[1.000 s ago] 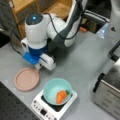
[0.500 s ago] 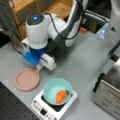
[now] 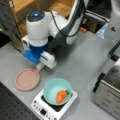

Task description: Pick up the pan. Place the pan on the table. Pick up the bowl. Place the bowl on the stove.

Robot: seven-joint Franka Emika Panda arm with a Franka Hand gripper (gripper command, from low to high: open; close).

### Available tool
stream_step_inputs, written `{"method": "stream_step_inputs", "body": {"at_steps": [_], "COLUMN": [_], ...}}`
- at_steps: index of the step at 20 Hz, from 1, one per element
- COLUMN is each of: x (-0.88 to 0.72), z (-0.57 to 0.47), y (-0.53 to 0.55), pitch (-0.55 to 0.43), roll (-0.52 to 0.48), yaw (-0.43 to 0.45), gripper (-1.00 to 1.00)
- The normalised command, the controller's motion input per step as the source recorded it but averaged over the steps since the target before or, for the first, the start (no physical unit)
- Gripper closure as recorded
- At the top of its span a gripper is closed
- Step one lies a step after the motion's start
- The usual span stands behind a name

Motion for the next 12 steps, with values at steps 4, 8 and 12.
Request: {"method": "stream_step_inputs", "body": {"at_steps": [4, 8, 12], "x": [-0.26, -0.16, -0.04], "z": [0.02, 0.03, 0.06], "y": [0.11, 0.09, 0.09], "pitch": [0.013, 0.087, 0.127], "roll": [-0.138, -0.162, -0.173], "yaw": [-0.006, -0.001, 0.024], "gripper": [-1.0, -1.0, -1.0]}}
